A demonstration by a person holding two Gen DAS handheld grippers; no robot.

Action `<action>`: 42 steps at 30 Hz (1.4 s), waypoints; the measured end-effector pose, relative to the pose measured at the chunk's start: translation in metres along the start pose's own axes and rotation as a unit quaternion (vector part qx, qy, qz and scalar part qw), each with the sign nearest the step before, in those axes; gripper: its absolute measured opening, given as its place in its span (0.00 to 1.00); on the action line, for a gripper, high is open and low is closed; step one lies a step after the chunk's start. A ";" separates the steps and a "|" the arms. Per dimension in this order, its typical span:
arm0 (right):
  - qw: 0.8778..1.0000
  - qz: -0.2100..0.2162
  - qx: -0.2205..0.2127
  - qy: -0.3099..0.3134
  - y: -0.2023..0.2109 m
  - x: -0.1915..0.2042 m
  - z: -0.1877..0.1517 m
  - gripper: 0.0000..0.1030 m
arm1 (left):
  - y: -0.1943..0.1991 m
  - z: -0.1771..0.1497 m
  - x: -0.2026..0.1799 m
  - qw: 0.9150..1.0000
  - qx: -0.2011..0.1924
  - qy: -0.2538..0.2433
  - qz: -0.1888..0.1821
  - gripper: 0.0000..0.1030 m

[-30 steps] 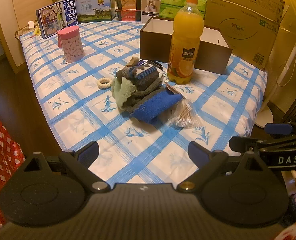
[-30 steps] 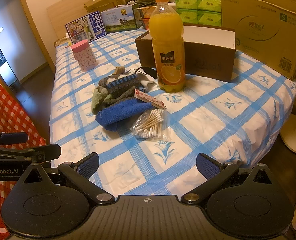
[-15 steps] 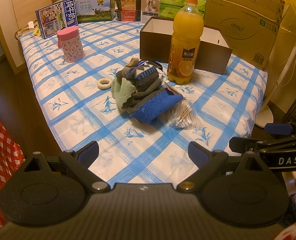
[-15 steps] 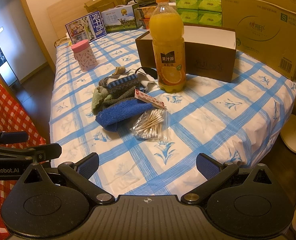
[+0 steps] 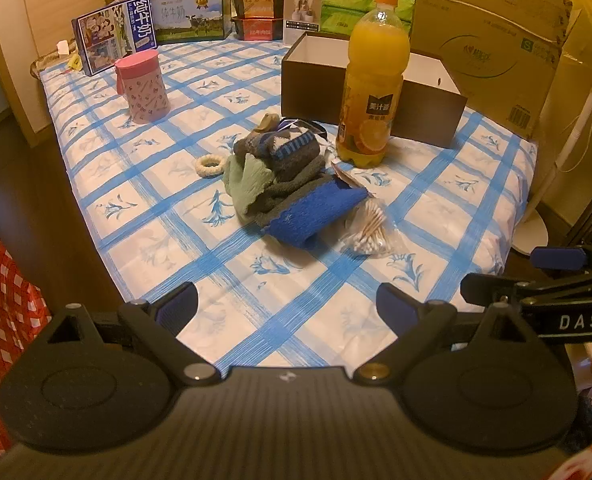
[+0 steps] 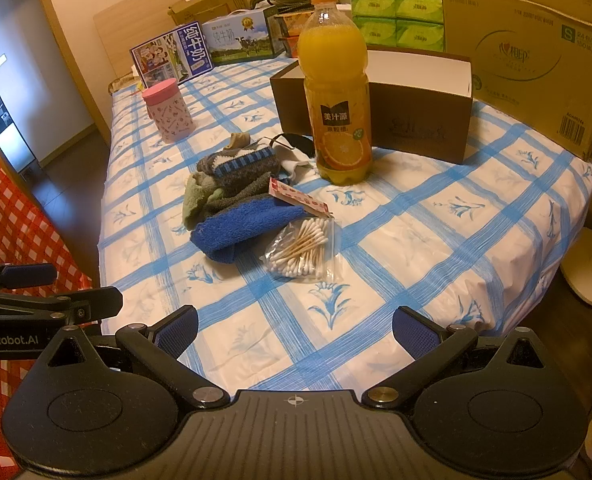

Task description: Organize soft objects

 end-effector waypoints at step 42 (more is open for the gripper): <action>0.998 0.040 -0.040 -0.022 -0.054 -0.046 0.027 1.00 | -0.062 0.032 0.030 1.000 -0.018 0.007 -0.003 0.80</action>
Point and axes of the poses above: each gripper's, at about its wrist camera, not at the fingertips, and y roughly against the way its jaws point, x to its left, z to its top, the point moved 2 cm from there along -y, roughly the way its jaws point, and after that the axes turned 14 degrees about z, right-handed, at the moved point
